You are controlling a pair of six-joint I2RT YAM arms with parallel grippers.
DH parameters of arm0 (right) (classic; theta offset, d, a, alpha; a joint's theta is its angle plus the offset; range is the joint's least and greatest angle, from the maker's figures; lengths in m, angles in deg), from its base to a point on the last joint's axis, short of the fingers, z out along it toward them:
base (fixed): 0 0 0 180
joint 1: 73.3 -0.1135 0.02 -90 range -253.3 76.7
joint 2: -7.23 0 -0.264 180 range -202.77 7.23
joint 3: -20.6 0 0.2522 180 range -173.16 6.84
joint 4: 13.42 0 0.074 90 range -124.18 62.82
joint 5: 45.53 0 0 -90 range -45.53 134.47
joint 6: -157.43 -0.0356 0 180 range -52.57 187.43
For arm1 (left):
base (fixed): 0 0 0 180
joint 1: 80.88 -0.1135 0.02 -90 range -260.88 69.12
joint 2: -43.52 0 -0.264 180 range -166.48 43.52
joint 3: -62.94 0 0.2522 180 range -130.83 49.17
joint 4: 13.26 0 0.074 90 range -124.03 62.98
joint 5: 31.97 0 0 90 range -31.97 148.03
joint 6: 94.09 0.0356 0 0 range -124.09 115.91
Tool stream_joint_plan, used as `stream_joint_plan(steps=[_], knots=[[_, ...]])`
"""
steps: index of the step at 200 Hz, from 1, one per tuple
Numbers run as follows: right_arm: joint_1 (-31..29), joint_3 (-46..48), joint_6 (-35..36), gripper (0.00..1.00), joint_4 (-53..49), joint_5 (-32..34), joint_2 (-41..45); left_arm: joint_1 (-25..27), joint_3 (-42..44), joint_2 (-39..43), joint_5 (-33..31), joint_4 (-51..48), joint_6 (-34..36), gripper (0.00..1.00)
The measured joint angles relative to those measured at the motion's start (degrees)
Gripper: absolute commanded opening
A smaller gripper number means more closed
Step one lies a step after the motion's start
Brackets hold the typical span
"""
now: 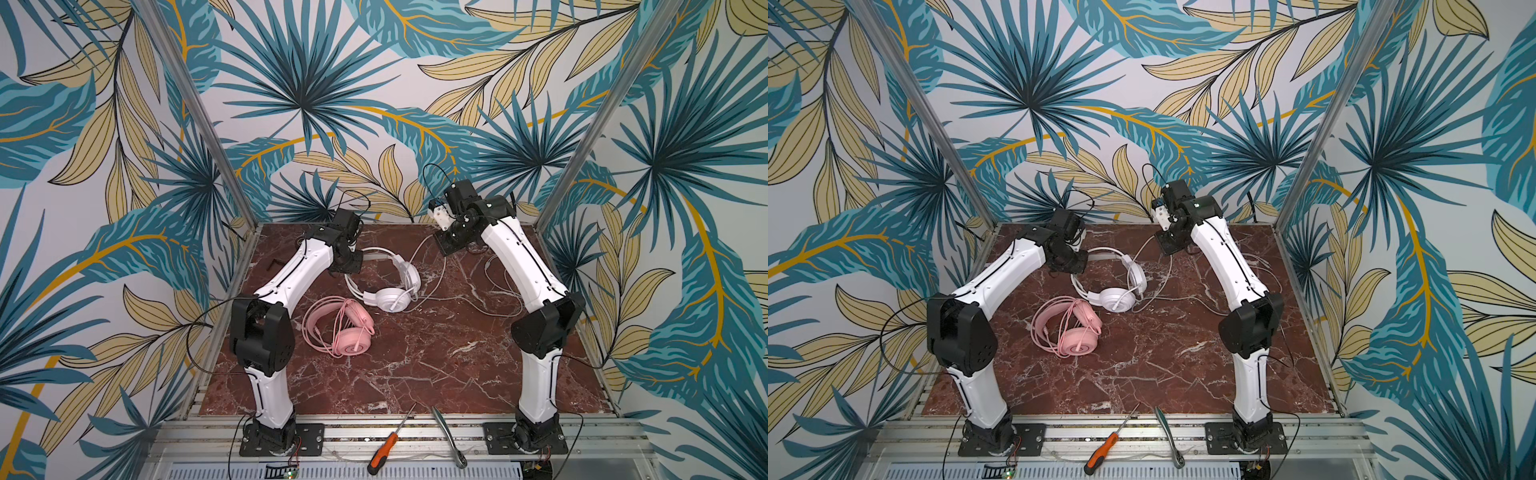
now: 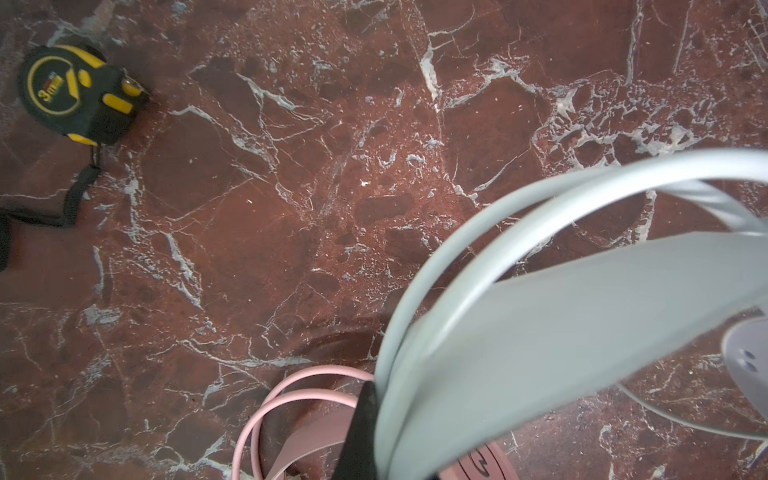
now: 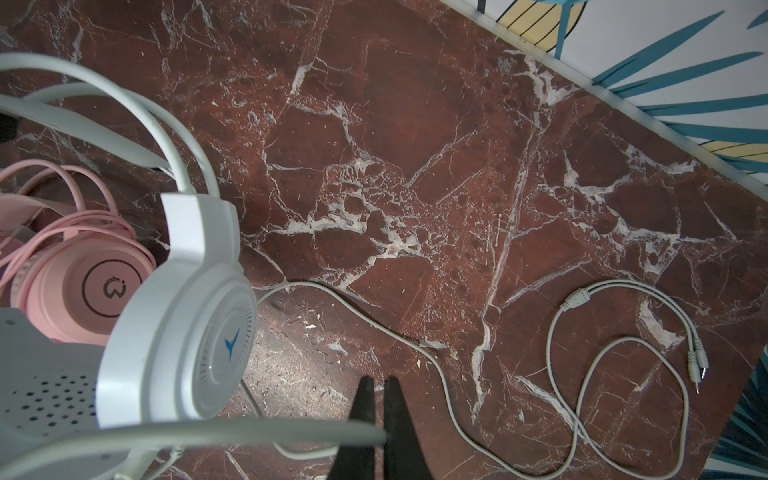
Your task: Wrap the headphones
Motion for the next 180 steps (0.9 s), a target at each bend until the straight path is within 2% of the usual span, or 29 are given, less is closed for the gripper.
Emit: stream_joint_plan(steps=[49, 180], knots=[[-0.04, -5.22, -0.42, 0.0, 1.2, -2.08, -6.29, 1.79, 0.0, 0.0, 1.16, 0.0, 1.51, 0.0], [0.59, -5.38, -3.34, 0.0, 5.73, -13.25, -14.27, 3.17, 0.0, 0.33, 7.52, 0.02, 4.0, 0.0]])
